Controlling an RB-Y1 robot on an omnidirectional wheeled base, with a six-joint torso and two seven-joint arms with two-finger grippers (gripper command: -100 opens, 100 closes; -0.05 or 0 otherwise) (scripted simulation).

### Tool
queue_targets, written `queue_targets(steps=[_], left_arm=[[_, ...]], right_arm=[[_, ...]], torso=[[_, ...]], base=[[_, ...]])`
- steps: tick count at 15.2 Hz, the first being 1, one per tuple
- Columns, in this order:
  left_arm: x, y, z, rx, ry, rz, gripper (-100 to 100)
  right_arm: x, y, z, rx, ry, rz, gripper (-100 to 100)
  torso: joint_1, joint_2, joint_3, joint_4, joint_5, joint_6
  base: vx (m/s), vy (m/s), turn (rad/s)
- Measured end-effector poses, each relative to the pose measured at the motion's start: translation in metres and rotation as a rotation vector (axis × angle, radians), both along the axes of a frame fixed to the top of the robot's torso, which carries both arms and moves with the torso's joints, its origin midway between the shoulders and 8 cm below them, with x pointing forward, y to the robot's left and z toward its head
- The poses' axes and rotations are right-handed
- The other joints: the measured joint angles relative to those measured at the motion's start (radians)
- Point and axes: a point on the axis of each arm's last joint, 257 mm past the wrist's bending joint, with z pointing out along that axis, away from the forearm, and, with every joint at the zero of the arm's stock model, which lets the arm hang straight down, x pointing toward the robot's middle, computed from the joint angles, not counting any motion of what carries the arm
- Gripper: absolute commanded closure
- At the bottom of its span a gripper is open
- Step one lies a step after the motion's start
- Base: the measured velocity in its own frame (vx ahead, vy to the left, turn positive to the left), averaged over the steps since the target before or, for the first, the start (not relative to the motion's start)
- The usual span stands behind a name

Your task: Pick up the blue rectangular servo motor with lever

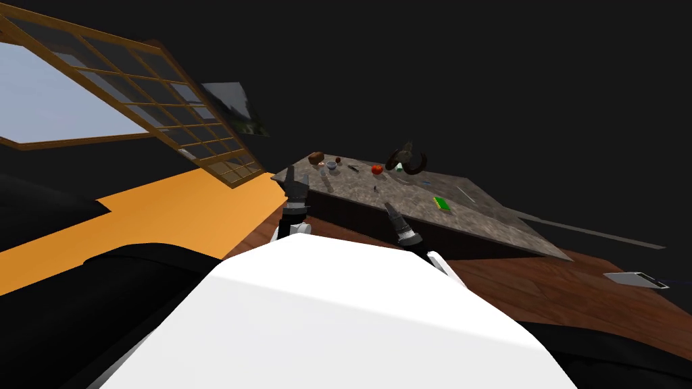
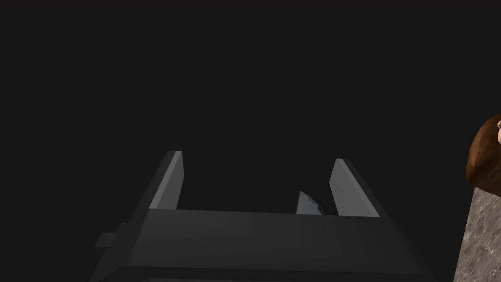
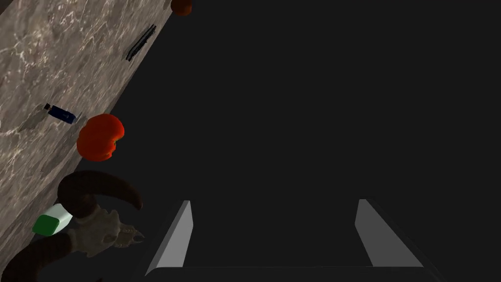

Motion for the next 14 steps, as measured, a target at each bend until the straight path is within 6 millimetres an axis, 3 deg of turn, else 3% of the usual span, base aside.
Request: queue_targets(steps=[8,14], left_arm=[[0.000,0.000,0.000,0.000,0.000,0.000,0],[0.000,0.000,0.000,0.000,0.000,0.000,0]], right_arm=[[-0.014,0.003,-0.051,-0.179,0.101,0.090,-100],[-0.026,-0.006,-0.088,-0.322,0.172,0.149,-100]], torso=[[0.000,-0.001,-0.001,0.000,0.000,-0.001],[0.000,-0.002,-0.001,-0.001,0.000,0.000]], base=[[-0.051,0.048,0.138],[-0.033,0.045,0.115]])
